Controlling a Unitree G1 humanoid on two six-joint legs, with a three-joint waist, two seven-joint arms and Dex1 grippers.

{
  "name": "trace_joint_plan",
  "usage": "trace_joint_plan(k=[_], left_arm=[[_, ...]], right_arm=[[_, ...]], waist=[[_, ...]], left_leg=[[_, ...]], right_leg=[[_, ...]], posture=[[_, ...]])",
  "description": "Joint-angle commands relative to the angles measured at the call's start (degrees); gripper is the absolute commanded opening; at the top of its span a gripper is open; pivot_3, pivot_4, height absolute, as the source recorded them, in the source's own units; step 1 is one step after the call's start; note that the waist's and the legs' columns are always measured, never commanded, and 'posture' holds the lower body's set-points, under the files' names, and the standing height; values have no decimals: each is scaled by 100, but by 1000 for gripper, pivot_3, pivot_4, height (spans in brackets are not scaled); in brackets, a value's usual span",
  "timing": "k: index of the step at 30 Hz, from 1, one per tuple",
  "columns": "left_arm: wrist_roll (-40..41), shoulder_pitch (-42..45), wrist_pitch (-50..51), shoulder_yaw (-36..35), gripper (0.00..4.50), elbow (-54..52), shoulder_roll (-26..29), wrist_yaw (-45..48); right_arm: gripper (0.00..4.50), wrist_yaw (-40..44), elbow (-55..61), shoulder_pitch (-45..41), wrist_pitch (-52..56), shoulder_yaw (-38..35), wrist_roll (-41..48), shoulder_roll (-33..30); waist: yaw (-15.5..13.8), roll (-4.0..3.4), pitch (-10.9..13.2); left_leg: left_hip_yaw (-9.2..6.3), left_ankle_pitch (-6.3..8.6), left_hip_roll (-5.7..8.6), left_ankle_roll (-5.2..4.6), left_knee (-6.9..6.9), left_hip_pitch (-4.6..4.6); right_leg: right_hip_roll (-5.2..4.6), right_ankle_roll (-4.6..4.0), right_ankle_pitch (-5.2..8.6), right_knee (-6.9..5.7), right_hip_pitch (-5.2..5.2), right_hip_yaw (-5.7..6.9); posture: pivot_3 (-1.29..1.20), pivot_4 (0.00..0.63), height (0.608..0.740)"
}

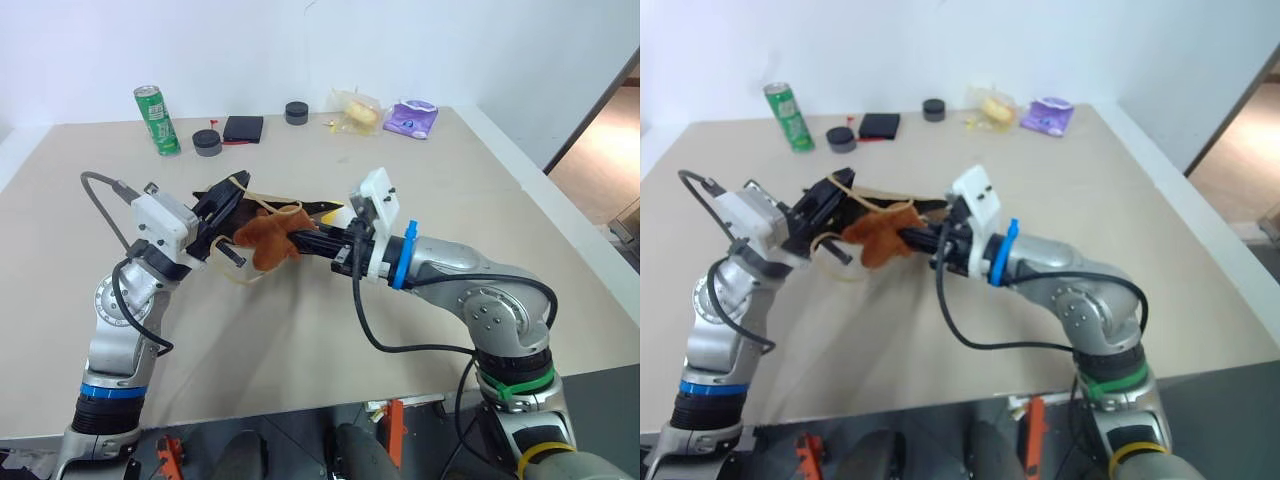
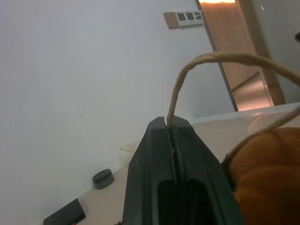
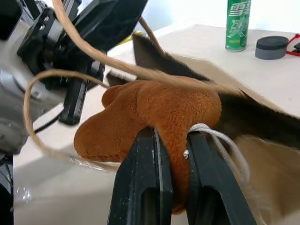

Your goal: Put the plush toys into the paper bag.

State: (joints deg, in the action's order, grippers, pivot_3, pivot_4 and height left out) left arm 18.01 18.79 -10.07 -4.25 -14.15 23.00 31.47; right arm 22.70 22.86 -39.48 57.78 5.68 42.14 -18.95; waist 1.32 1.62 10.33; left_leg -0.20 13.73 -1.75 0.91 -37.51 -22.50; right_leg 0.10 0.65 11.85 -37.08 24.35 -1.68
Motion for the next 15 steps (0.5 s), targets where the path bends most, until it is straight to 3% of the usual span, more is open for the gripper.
trace_joint_plan(k=[1,6,15], left_arm=[[42,-61,92,-45,0,-360,-29,-92],[56,-93,196,-65,0,-441,-53,-125],[44,-4,259,-89,0,-411,-107,-178]], right_arm=[[81,-430,-209,-295,140,-180,-73,328],[80,-973,-563,-458,436,-200,-373,604],[80,-889,-526,-499,574,270,-926,382]], waist=[[0,0,0],[0,0,0],[1,0,0]], left_leg=[[1,0,1,0,0,0],[1,0,3,0,0,-4],[3,0,4,0,0,-6]], right_leg=[[-1,0,0,0,0,-1],[-3,0,0,1,3,-3],[-2,0,0,1,6,-4]], posture=[[0,150,740],[0,150,740],[0,150,740]])
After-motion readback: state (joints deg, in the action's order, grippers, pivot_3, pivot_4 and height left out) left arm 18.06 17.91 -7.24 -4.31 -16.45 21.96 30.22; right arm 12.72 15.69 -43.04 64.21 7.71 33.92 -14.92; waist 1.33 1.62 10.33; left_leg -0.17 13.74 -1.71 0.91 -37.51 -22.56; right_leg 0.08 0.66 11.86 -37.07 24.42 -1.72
